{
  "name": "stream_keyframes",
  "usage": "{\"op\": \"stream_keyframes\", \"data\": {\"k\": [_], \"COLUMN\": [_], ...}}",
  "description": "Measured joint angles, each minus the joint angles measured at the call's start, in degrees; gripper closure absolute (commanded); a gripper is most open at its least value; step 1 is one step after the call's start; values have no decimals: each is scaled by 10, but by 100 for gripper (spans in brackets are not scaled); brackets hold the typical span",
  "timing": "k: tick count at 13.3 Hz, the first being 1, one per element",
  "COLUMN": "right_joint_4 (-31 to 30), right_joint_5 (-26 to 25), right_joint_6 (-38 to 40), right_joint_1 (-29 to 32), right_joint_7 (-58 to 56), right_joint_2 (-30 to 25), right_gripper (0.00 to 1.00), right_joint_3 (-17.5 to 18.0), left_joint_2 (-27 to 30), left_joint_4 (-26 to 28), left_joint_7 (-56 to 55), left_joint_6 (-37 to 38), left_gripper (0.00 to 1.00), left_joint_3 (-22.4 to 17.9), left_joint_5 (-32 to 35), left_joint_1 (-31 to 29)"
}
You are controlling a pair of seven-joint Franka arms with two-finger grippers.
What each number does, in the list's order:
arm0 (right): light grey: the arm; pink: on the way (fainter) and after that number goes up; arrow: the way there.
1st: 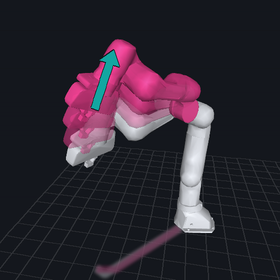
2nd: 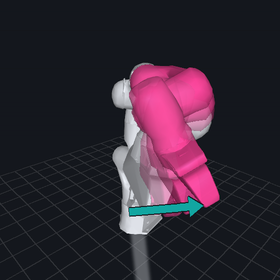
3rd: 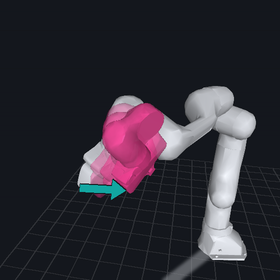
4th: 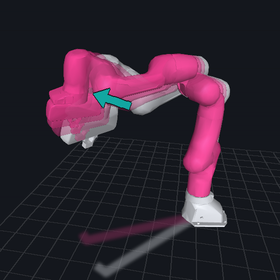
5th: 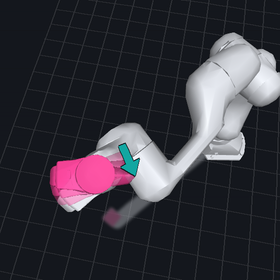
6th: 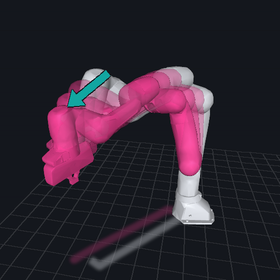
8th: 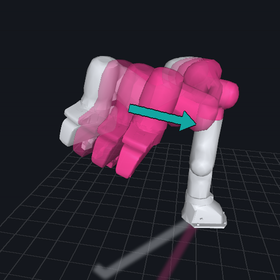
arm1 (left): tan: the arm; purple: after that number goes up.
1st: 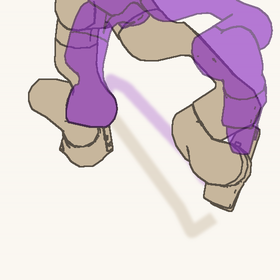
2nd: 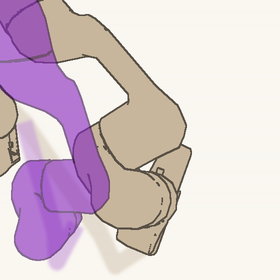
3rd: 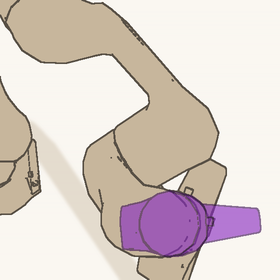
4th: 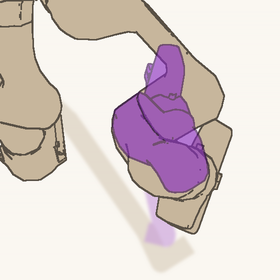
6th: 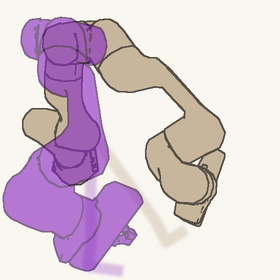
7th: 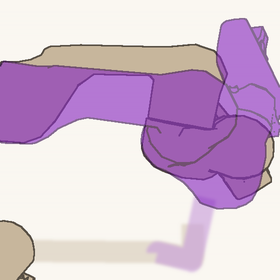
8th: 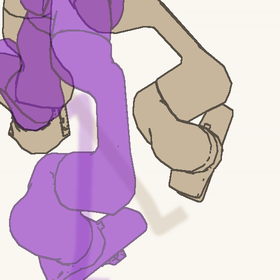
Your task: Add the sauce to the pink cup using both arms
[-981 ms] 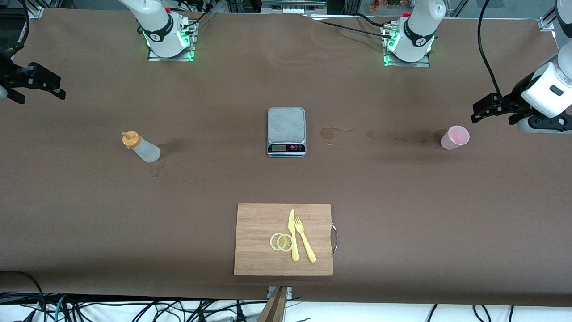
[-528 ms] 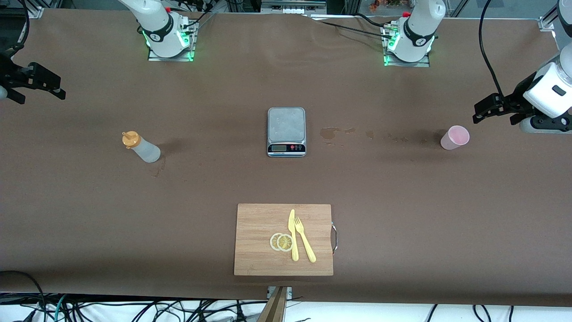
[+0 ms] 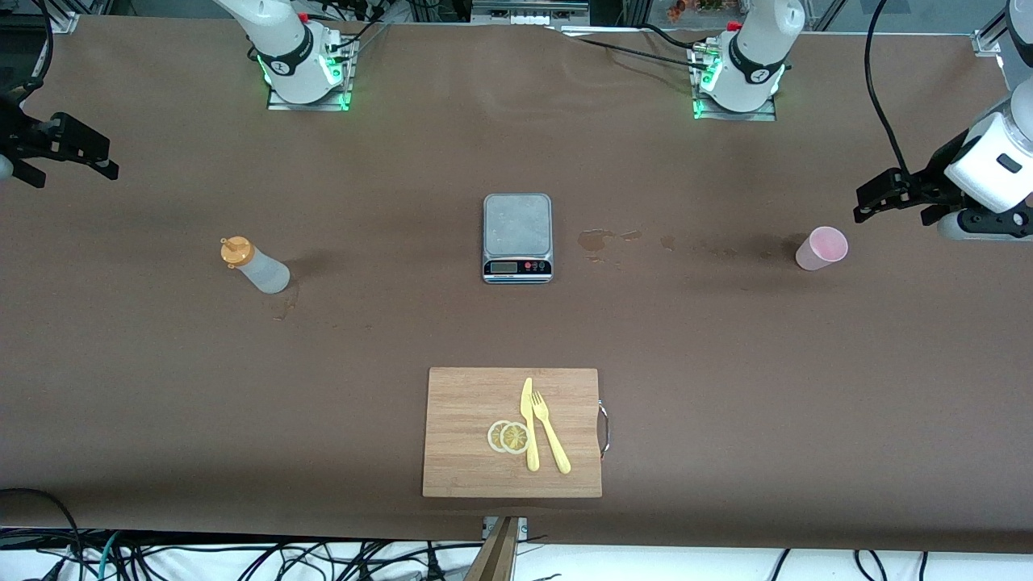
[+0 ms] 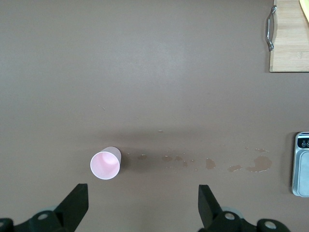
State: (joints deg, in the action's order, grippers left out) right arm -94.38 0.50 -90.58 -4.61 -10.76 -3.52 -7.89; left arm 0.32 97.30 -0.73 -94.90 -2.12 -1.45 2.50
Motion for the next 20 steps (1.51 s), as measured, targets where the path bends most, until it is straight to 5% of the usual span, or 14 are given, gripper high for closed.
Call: {"op": "stream_keyframes", "data": {"k": [20], "right_joint_4": [0], "right_joint_5": [0], "right_joint_6": [0], "right_joint_1": [0], "right_joint_7": [0], "right_joint_2": [0], "right_gripper": [0], "right_joint_3": [2], "left_joint_2": [-18], "left_joint_4": [-8], "left_joint_7": [-1], "left_joint_6": [17], "left_gripper": [0], "left_joint_3": [0], "left_joint_5": [0], "left_joint_1": [-7]}}
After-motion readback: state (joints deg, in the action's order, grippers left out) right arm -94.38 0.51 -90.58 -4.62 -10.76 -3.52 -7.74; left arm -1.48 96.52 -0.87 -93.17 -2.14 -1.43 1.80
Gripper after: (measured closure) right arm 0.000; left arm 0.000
